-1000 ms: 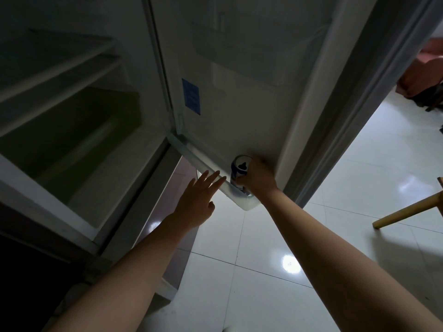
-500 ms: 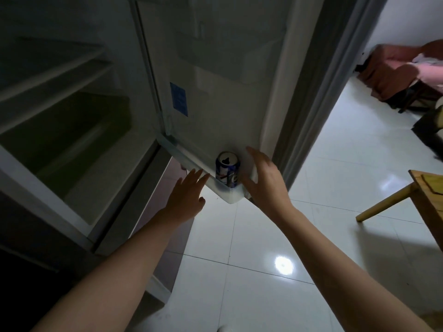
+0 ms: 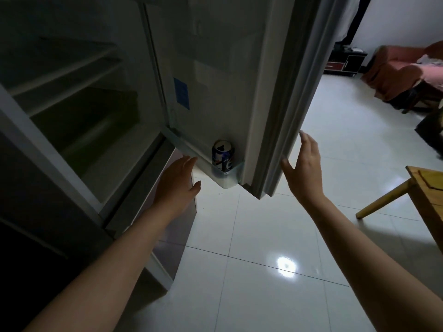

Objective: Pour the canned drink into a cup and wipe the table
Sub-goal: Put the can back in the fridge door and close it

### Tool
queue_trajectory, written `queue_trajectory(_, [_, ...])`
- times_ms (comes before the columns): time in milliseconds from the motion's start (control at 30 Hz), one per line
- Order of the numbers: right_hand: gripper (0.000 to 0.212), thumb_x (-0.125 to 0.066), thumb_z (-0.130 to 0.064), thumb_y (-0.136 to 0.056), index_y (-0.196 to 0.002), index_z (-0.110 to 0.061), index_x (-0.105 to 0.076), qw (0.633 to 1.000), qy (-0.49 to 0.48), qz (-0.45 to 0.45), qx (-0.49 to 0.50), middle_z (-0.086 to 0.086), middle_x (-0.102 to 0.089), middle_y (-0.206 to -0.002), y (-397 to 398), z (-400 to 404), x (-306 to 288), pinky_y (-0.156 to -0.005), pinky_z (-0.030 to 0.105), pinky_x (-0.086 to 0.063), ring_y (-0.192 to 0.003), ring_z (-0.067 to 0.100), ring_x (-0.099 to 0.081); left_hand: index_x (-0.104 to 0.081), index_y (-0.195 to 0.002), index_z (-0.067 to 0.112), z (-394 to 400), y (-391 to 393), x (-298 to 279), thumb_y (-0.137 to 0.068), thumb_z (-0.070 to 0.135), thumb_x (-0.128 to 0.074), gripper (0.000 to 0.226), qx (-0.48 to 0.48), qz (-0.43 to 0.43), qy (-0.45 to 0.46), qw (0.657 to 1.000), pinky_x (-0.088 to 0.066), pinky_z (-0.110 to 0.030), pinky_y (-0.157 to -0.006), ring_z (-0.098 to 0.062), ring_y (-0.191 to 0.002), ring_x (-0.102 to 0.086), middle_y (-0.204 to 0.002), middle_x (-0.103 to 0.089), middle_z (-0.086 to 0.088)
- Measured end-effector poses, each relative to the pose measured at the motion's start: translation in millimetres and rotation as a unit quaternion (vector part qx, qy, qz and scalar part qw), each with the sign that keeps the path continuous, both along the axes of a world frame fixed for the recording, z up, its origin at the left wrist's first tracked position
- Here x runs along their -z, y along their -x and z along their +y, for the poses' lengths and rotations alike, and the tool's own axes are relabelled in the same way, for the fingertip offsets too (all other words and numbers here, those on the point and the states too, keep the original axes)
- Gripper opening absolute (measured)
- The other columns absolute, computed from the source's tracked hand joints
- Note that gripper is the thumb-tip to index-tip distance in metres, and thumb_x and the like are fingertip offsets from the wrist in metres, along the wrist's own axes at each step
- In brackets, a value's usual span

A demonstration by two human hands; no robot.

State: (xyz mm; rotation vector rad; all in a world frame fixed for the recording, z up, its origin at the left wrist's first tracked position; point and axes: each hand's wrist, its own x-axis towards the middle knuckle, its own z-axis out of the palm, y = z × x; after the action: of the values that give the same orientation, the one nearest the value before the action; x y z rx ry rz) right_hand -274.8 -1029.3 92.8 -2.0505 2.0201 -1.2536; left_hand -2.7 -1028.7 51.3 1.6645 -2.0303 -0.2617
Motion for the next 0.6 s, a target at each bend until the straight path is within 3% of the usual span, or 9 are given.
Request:
queue_trajectory(133, [0.071, -0.052, -0.023, -0.092, -0.146, -0.004, -0.009, 0.999, -0.052, 0.005, 0.006, 0.014, -0.014, -0.154, 19, -11, 9, -0.114, 0.033, -0.015, -0.142, 0.027, -0.014, -0.032, -0.142, 0.013, 19, 11, -10, -0.088, 0.025, -0.058, 0.061, -0.014, -0.088, 0.023, 0.996, -0.030, -0.039, -0.109, -0.028, -0.136, -0.032, -0.148, -0.033, -0.010])
queue_trajectory(267, [0.078, -0.053, -0.023, -0.092, -0.147, -0.008, 0.000, 0.993, -0.096, -0.037, -0.057, 0.008, -0.008, -0.156, 34, -24, 12, -0.113, 0.032, -0.016, -0.143, 0.023, -0.012, -0.028, -0.144, 0.017, 40, 23, -7, -0.091, 0.032, -0.051, 0.060, -0.079, -0.151, -0.005, 0.985, -0.031, -0.039, -0.110, -0.024, -0.137, -0.031, -0.150, -0.031, -0.006])
queue_trajectory(467, [0.077, -0.057, -0.016, -0.089, -0.147, -0.013, -0.005, 0.980, -0.097, -0.079, -0.158, 0.009, -0.025, -0.152, 46, -42, 14, -0.110, 0.042, -0.031, -0.138, 0.027, -0.028, -0.025, -0.144, 0.018, 74, 51, -5, -0.092, 0.036, -0.048, 0.059, -0.176, -0.181, -0.035, 0.967, -0.027, -0.038, -0.109, -0.024, -0.138, -0.028, -0.150, -0.030, -0.007])
queue_trajectory(600, [0.064, -0.055, -0.015, -0.089, -0.142, -0.010, -0.019, 0.971, -0.076, -0.107, -0.199, 0.012, -0.039, -0.143, 44, -45, 15, -0.102, 0.047, -0.041, -0.128, 0.028, -0.043, -0.027, -0.143, 0.017, 92, 56, -4, -0.091, 0.037, -0.048, 0.060, -0.230, -0.160, -0.052, 0.959, -0.026, -0.040, -0.110, -0.024, -0.137, -0.029, -0.148, -0.032, -0.007])
